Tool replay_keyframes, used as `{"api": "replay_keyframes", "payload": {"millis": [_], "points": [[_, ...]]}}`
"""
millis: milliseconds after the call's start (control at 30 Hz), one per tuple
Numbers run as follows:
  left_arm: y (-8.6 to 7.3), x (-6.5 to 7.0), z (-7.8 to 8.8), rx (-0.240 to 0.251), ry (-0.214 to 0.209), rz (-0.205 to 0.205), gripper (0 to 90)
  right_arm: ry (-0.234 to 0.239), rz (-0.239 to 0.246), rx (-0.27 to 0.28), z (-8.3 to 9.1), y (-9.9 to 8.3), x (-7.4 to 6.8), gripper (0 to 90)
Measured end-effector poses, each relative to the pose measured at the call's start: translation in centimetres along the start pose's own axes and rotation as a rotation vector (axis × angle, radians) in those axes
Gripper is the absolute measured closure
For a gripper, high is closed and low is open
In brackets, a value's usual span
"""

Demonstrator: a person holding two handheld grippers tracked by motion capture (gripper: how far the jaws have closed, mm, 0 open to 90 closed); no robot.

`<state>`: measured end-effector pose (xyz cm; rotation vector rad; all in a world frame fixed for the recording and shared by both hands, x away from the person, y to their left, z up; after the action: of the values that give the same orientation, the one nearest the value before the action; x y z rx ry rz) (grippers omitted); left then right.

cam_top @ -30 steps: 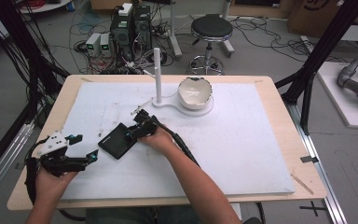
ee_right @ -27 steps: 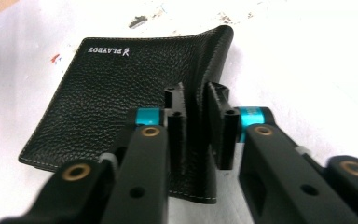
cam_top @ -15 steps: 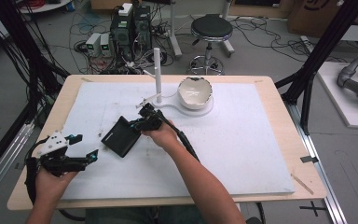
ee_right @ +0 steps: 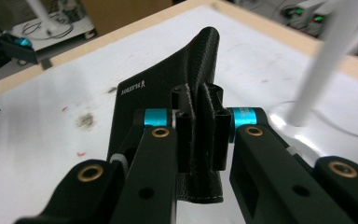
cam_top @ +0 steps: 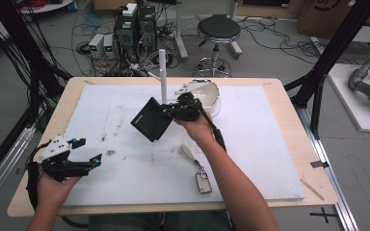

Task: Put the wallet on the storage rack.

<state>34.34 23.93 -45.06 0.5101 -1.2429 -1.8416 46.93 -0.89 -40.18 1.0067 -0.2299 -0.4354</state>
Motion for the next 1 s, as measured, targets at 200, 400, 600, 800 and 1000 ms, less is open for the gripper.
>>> {"api": "replay_keyframes", "payload": {"millis": [200, 400, 600, 800, 1000], "points": [[0.3, 0.2, -0.6, 0.0, -0.008, 0.0, 15.5, -0.065, -0.013, 0.045, 3.4, 0.5, 2.1, 85.5], [0.5, 0.5, -1.4, -0.004, -0.024, -0.007, 15.5, -0.12, -0.016, 0.06, 5.7, 0.9, 3.8, 85.5], [0.8, 0.6, -2.0, -0.006, -0.035, -0.012, 15.5, -0.165, -0.017, 0.066, 7.4, 1.1, 5.1, 85.5], [0.9, 0.7, -2.1, -0.005, -0.039, -0.012, 15.5, -0.227, -0.012, 0.069, 9.5, 1.6, 7.0, 85.6], [0.8, 0.6, -2.1, -0.005, -0.035, -0.011, 15.5, -0.3, -0.019, 0.066, 11.2, 1.9, 9.6, 85.6]]}}
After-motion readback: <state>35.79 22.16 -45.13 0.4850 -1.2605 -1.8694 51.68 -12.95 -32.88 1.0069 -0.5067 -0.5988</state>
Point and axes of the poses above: each handheld gripper's, and its own axes: z roughly backward along the jaws, y roughly out of its top, x roughly to its right, the point moved 10 cm from there along -z, roughly forward along the jaws, and after that the axes turned 8 degrees about z, right-handed, at the moved point
